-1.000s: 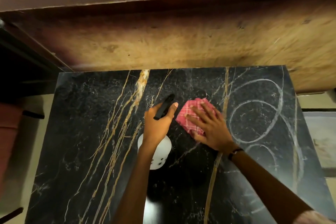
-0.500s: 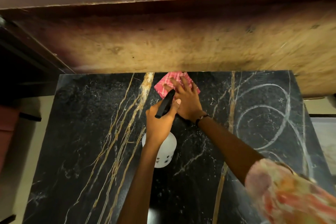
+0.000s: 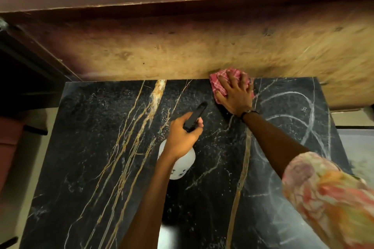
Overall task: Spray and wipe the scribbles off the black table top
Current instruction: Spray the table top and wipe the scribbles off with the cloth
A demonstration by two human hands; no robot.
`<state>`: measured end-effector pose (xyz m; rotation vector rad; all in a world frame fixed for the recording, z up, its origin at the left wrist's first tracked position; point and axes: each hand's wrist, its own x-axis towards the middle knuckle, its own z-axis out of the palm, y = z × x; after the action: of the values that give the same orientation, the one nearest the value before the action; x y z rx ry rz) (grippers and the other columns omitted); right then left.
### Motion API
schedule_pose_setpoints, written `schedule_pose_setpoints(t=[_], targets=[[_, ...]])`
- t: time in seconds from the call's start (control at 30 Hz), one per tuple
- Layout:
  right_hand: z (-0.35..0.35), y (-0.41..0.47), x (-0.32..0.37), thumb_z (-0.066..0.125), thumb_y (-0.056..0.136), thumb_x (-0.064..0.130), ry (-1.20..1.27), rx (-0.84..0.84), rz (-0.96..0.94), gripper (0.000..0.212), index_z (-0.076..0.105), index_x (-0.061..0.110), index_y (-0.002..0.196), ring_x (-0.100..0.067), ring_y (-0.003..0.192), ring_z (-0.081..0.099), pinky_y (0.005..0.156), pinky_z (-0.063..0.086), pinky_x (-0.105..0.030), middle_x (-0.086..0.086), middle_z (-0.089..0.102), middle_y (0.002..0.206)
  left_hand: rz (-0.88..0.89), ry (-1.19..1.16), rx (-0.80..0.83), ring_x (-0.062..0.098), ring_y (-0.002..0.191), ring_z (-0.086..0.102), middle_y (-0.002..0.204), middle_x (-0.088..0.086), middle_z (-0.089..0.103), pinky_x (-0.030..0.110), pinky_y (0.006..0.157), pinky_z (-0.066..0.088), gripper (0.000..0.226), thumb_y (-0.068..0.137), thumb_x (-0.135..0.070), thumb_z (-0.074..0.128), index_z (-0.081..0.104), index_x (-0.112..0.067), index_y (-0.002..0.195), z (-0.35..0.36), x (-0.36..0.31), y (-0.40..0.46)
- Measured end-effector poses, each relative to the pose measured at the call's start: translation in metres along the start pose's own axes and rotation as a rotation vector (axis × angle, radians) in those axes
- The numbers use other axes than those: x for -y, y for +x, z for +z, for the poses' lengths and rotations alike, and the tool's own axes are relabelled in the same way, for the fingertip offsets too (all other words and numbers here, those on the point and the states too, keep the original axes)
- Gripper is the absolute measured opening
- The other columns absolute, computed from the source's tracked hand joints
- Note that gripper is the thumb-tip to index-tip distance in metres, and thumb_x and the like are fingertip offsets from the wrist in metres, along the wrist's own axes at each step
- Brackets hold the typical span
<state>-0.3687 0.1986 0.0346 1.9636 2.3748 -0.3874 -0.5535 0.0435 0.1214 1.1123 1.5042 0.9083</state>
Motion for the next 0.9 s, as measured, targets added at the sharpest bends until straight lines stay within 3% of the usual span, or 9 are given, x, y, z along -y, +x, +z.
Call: schedule_pose_setpoints(t=[0.1,0.23,0.4,0.5,0.6,0.67,0.77,0.9], targets=[[0.005,-0.008,0.009,0.043,0.092,0.058,-0.058,0.003,-0.214,0.064,0.021,0.037,0.149,-0.046,0.145,-0.006,0.112,0.011,-0.071,-0.003,0.007,0.163,-0.029,-0.015,-0.013,0.024,0.055,0.042,0.084,0.034,0.060,0.037,0.053,0.036,0.004,0.085,-0.008,0.060,0.064,-0.009,0.086,0.016,-0.005,0.002],[0.008,-0.063,-0.039,0.039,0.091,0.058,-0.125,-0.080,-0.478,0.059,0.040,0.033,0.144,-0.041,0.147,0.010,0.115,0.020,-0.058,-0.003,0.028,0.157,-0.049,-0.055,-0.018,0.021,0.048,0.036,0.079,0.039,0.053,0.035,0.048,0.031,0.004,0.085,-0.005,0.059,0.060,-0.002,0.085,0.039,-0.013,0.004],[-0.005,-0.085,-0.134,0.032,0.087,0.062,-0.091,-0.091,-0.321,0.064,0.040,0.032,0.143,-0.039,0.146,0.017,0.110,0.030,-0.058,-0.005,0.032,0.156,-0.052,-0.037,0.014,0.009,0.044,0.041,0.074,0.026,0.058,0.024,0.047,0.035,0.012,0.086,-0.003,0.059,0.064,-0.014,0.083,0.069,-0.017,0.004],[-0.017,-0.046,-0.145,0.029,0.086,0.064,-0.075,-0.073,-0.151,0.068,0.035,0.032,0.146,-0.042,0.146,0.013,0.112,0.025,-0.060,-0.005,0.027,0.158,-0.066,-0.061,0.013,0.003,0.042,0.044,0.068,0.009,0.058,0.016,0.045,0.035,0.013,0.087,-0.003,0.058,0.065,-0.013,0.085,0.083,-0.020,0.004],[-0.016,-0.006,-0.121,0.043,0.091,0.060,-0.050,-0.053,-0.073,0.064,0.026,0.036,0.148,-0.044,0.146,0.003,0.112,0.016,-0.067,-0.004,0.015,0.162,-0.064,-0.054,-0.011,0.003,0.041,0.043,0.072,0.019,0.058,0.017,0.044,0.035,0.012,0.088,-0.002,0.057,0.065,-0.012,0.086,0.097,-0.024,0.004],[-0.011,0.001,-0.102,0.044,0.092,0.057,-0.031,-0.046,-0.165,0.061,0.027,0.037,0.148,-0.044,0.146,0.002,0.111,0.016,-0.070,-0.003,0.016,0.161,-0.054,-0.027,-0.015,0.003,0.041,0.042,0.081,0.031,0.059,0.017,0.044,0.035,0.009,0.088,-0.001,0.057,0.064,-0.007,0.086,0.108,-0.028,0.005],[-0.003,-0.028,-0.091,0.030,0.092,0.060,-0.062,-0.068,-0.382,0.060,0.031,0.037,0.147,-0.041,0.147,0.006,0.113,0.017,-0.064,-0.003,0.025,0.159,-0.042,0.012,-0.018,0.006,0.041,0.040,0.085,0.035,0.059,0.022,0.045,0.034,0.006,0.087,-0.001,0.057,0.063,-0.002,0.086,0.122,-0.035,0.004],[0.005,-0.085,-0.144,0.037,0.091,0.058,-0.091,-0.129,-0.566,0.057,0.039,0.035,0.143,-0.040,0.146,0.018,0.115,0.018,-0.058,-0.002,0.031,0.156,-0.067,0.007,-0.037,0.009,0.039,0.037,0.083,0.037,0.057,0.030,0.047,0.031,0.007,0.086,0.001,0.056,0.062,-0.002,0.085,0.139,-0.038,0.003]])
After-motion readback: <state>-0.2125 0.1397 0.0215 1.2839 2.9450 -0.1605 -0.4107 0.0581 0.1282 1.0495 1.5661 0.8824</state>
